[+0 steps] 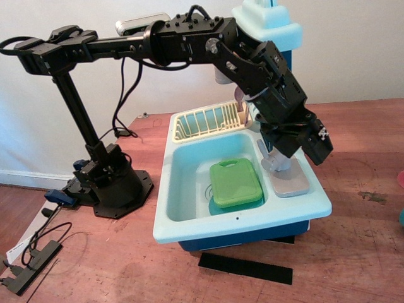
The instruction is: Turn lever vertical to front
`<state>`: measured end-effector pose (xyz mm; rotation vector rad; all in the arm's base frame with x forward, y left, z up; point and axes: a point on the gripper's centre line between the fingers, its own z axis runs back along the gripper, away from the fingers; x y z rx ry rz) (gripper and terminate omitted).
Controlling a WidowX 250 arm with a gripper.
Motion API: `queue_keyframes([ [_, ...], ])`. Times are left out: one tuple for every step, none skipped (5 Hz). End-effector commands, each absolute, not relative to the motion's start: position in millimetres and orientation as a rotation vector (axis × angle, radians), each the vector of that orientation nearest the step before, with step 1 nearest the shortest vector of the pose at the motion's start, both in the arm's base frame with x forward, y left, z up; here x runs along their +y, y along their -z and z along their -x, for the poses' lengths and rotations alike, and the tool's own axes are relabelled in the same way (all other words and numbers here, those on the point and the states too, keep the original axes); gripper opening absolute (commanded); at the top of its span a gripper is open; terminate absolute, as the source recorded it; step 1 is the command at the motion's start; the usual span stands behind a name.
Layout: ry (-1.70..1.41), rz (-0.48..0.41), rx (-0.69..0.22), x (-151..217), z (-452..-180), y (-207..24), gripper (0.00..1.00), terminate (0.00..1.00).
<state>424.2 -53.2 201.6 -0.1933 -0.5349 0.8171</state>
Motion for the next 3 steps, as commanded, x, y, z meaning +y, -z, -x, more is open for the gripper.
queue_keyframes([
  [-0.842, 0.215, -0.577, -47, -413, -205, 1.0, 0.0],
  [-0.857, 0.211, -0.587, -37, -400, -200, 1.0, 0.0],
  [-0.894, 0.206, -0.616, -30, -386, -198, 1.0, 0.0],
])
